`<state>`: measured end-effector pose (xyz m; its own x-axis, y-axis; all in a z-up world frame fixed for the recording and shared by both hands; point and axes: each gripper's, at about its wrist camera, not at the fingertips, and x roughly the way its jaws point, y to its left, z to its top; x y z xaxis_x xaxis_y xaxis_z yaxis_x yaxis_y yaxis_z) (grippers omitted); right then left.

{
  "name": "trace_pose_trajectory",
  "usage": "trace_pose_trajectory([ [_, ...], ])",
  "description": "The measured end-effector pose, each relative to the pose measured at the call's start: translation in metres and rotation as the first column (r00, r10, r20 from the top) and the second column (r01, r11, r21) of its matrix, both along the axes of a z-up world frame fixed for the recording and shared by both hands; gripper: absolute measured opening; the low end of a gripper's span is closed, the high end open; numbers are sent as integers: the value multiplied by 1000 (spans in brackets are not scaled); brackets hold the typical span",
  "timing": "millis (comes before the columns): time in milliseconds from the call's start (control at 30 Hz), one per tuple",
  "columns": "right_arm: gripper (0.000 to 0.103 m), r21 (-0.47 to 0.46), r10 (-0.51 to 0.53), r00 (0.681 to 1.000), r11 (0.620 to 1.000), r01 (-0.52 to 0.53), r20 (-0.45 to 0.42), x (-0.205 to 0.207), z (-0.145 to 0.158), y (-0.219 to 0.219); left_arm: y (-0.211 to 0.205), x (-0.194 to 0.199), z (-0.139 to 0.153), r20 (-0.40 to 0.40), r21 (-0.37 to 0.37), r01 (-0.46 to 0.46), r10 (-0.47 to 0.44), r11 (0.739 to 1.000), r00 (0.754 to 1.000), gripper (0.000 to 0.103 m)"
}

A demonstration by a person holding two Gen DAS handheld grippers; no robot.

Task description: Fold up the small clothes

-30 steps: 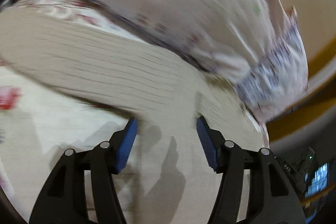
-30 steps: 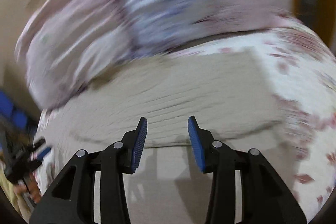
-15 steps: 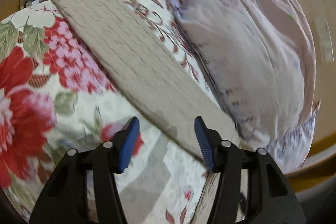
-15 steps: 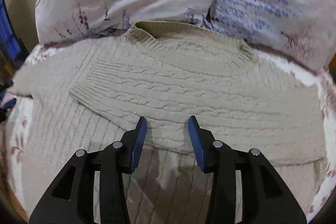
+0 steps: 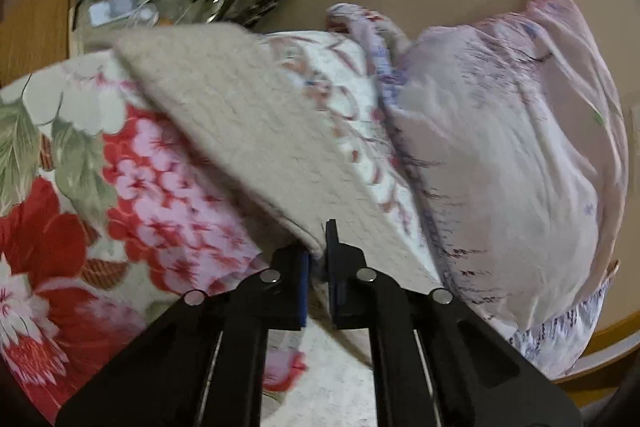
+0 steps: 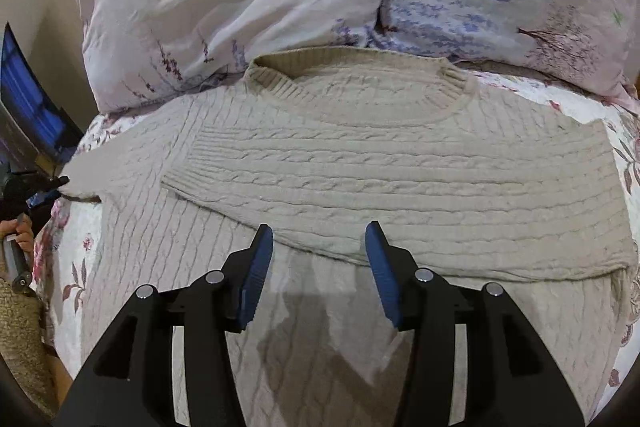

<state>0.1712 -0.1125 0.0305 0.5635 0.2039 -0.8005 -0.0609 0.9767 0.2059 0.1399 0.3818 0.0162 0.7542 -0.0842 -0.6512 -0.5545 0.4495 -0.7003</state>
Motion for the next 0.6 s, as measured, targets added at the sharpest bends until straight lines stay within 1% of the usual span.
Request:
trace_pose_trajectory([
  [67,53,11,-19,1000,1000,19,13,-4,5,-9,-15,4,21,49,22,35,-36,999,998,5],
  [167,56,32,-42,999,999,41,29,-9,12,-30,-42,14,49,134,33,95,-99,995,986,5],
  [200,56,41,-56,998,998,55,33,-11,14,-36,-54,17,58,158,42,122,-127,992,979,5],
  [300,56,56,-80,996,995,78,36,-15,16,-53,-105,32,82,224,76,228,-240,971,945,5],
  [400,56,64,-115,993,992,113,33,-25,11,-63,-163,47,94,267,94,353,-365,931,892,5],
  [433,56,67,-125,992,990,123,31,-28,9,-66,-185,55,94,275,96,403,-414,910,868,5],
  [533,56,79,-152,988,986,150,17,-36,2,-78,-239,70,87,270,93,512,-516,854,813,5],
  [567,56,84,-160,987,984,158,13,-38,0,-82,-255,74,81,260,87,541,-544,836,798,5],
  [600,56,86,-168,986,982,166,11,-41,-1,-85,-263,76,79,253,83,555,-556,828,792,5],
])
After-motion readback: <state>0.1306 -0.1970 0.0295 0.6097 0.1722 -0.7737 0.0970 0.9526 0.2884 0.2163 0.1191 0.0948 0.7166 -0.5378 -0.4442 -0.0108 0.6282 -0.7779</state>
